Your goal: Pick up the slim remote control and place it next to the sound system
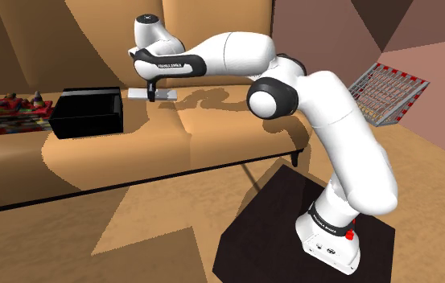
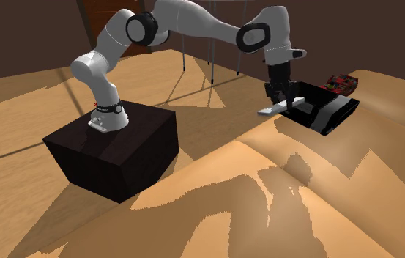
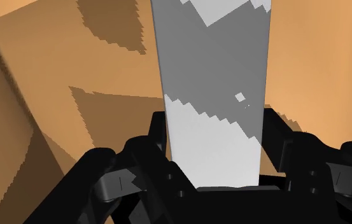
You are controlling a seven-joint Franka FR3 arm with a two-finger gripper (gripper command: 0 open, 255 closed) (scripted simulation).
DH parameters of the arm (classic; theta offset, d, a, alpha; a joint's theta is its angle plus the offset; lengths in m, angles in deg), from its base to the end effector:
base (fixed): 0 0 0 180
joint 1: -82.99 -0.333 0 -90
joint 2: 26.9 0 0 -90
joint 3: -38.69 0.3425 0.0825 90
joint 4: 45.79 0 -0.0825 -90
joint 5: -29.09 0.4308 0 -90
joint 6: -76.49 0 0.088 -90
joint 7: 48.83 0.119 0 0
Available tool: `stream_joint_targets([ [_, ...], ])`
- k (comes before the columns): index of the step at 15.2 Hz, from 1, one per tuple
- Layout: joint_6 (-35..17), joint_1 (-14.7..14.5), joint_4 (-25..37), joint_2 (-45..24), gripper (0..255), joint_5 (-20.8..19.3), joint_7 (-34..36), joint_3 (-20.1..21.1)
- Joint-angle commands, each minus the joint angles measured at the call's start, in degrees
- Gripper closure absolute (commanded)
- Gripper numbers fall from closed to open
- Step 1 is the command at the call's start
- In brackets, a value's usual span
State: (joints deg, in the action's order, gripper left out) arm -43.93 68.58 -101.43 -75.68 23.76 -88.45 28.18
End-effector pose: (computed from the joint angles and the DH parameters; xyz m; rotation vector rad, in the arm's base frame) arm 0.8592 0.1142 0.3869 2.5647 1.2027 0.3033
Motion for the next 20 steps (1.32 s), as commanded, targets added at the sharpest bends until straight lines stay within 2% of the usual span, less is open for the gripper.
stream_joint_targets([
  [1,-1.59,-0.07,-1.51,-0.02,255,-0.08,0.22,-0.03],
  [16,-10.42,-0.29,-7.0,-3.53,255,-0.39,1.87,-0.09],
  [20,-10.62,-0.28,-7.04,-3.7,255,-0.39,1.92,-0.09],
])
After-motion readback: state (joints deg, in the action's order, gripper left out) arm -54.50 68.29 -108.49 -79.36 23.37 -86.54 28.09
